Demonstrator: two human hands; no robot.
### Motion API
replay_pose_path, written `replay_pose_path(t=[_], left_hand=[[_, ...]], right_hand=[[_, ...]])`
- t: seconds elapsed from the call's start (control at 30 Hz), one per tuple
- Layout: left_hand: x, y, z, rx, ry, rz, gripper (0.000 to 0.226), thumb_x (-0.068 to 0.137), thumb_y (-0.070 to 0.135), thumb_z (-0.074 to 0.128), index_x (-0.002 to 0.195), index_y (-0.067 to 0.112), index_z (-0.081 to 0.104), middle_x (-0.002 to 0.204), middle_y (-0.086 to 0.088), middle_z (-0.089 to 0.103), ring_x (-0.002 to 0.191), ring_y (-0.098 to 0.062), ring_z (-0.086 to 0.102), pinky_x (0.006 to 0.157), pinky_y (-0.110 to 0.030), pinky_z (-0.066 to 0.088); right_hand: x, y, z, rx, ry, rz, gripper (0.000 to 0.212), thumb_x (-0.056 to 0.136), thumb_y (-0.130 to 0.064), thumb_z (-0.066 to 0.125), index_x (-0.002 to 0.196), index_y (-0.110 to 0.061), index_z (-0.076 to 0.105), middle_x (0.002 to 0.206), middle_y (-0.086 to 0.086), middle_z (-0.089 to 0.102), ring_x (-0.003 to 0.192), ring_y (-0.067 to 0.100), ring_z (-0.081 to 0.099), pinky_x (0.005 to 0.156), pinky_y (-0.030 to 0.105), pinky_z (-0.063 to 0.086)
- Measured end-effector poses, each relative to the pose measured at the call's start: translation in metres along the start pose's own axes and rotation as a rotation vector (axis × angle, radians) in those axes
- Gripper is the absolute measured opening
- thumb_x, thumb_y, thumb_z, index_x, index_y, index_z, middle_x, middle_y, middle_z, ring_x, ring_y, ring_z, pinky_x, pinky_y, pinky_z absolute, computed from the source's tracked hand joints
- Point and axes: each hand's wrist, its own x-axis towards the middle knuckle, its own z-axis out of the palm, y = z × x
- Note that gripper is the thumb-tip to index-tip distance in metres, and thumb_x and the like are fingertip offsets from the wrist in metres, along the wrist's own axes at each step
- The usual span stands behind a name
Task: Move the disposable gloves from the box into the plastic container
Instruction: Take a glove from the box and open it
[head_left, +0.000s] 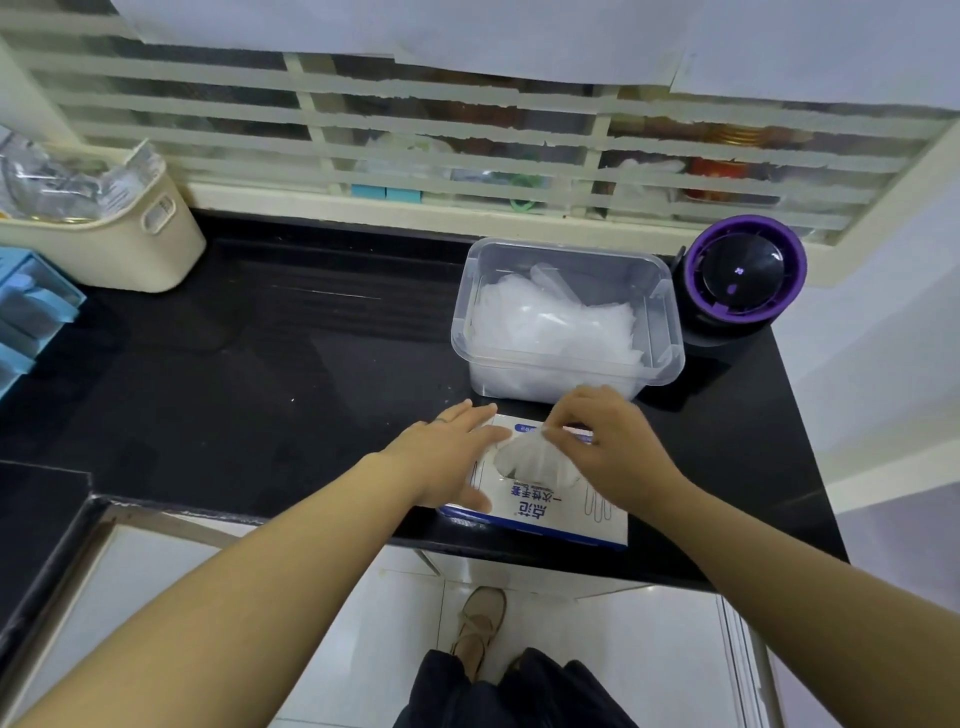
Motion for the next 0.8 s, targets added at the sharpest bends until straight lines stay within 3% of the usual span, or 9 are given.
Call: replay_pose_path(t=[0.13, 0.2, 0.27, 0.37, 0.47, 0.57, 0.63, 0.7, 0.8], left_hand=[[-0.002, 0.005, -0.004, 0.032, -0.014, -0.013, 0.085, 0.086, 0.047, 0.068, 0.152, 0.02, 0.023, 0.163, 0.002, 0.002, 0.15, -0.022, 0.0, 0.117, -0.048, 0.024], [-0.004, 0.008, -0.008, 0.069, -0.021, -0.021, 0.076, 0.086, 0.048, 0.067, 0.145, 0.013, 0.034, 0.159, -0.003, 0.015, 0.148, -0.025, 0.011, 0.113, -0.045, 0.029], [-0.002, 0.008, -0.008, 0.054, -0.031, -0.023, 0.082, 0.086, 0.047, 0.068, 0.151, 0.021, 0.026, 0.16, -0.001, 0.013, 0.148, -0.024, 0.01, 0.114, -0.045, 0.028], [-0.005, 0.008, -0.012, -0.034, -0.041, -0.036, 0.09, 0.085, 0.049, 0.068, 0.155, 0.029, 0.015, 0.163, 0.007, -0.001, 0.15, -0.019, 0.0, 0.118, -0.045, 0.021], [-0.019, 0.015, -0.03, -0.243, 0.016, -0.032, 0.074, 0.084, 0.051, 0.068, 0.147, 0.029, 0.036, 0.156, 0.007, 0.026, 0.139, -0.014, 0.032, 0.111, -0.035, 0.033], [-0.03, 0.023, -0.055, -0.449, 0.095, 0.013, 0.05, 0.086, 0.053, 0.064, 0.129, 0.03, 0.055, 0.126, 0.012, 0.055, 0.11, -0.005, 0.053, 0.096, -0.025, 0.042], [-0.033, 0.028, -0.07, -0.623, 0.16, 0.037, 0.034, 0.088, 0.055, 0.058, 0.115, 0.034, 0.058, 0.112, 0.017, 0.059, 0.101, -0.002, 0.057, 0.095, -0.023, 0.042], [-0.033, 0.036, -0.082, -0.873, 0.176, 0.049, 0.04, 0.089, 0.059, 0.052, 0.11, 0.027, 0.064, 0.11, 0.019, 0.066, 0.102, -0.001, 0.062, 0.1, -0.028, 0.046], [-0.027, 0.052, -0.091, -1.309, 0.142, 0.091, 0.055, 0.083, 0.065, 0.055, 0.125, 0.031, 0.057, 0.117, 0.011, 0.069, 0.11, -0.01, 0.064, 0.102, -0.04, 0.047]], right_hand=[[0.006, -0.013, -0.027, 0.36, 0.272, 0.216, 0.016, 0.093, -0.02, 0.06, 0.077, -0.022, 0.059, 0.074, -0.01, 0.059, 0.065, -0.001, 0.051, 0.062, 0.007, 0.042], [0.011, -0.019, -0.042, 0.415, 0.306, 0.233, 0.017, 0.093, -0.021, 0.059, 0.076, -0.024, 0.059, 0.072, -0.012, 0.057, 0.062, -0.005, 0.049, 0.061, 0.007, 0.041], [0.013, -0.021, -0.054, 0.434, 0.287, 0.253, 0.016, 0.094, -0.022, 0.058, 0.078, -0.023, 0.061, 0.075, -0.007, 0.059, 0.065, -0.004, 0.049, 0.064, 0.01, 0.041], [0.011, -0.017, -0.064, 0.546, 0.3, 0.404, 0.018, 0.095, -0.027, 0.056, 0.087, -0.013, 0.066, 0.086, 0.004, 0.061, 0.079, 0.009, 0.053, 0.076, 0.026, 0.045], [0.011, -0.014, -0.071, 0.963, 0.255, 0.618, 0.025, 0.097, -0.027, 0.052, 0.104, -0.009, 0.067, 0.105, 0.014, 0.067, 0.095, 0.023, 0.061, 0.086, 0.043, 0.051], [0.012, -0.012, -0.072, 1.315, 0.206, 0.72, 0.029, 0.1, -0.026, 0.046, 0.116, -0.012, 0.065, 0.114, 0.01, 0.069, 0.104, 0.025, 0.064, 0.084, 0.04, 0.052], [0.012, -0.012, -0.07, 1.412, 0.172, 0.743, 0.029, 0.101, -0.027, 0.045, 0.114, -0.014, 0.066, 0.116, 0.01, 0.069, 0.107, 0.027, 0.064, 0.088, 0.042, 0.05], [0.013, -0.017, -0.068, 1.431, 0.12, 0.735, 0.03, 0.1, -0.027, 0.045, 0.113, -0.011, 0.067, 0.113, 0.012, 0.07, 0.105, 0.028, 0.065, 0.092, 0.044, 0.049], [0.015, -0.027, -0.065, 1.422, 0.074, 0.662, 0.03, 0.099, -0.023, 0.046, 0.093, -0.011, 0.073, 0.093, 0.009, 0.074, 0.085, 0.022, 0.07, 0.088, 0.041, 0.051]])
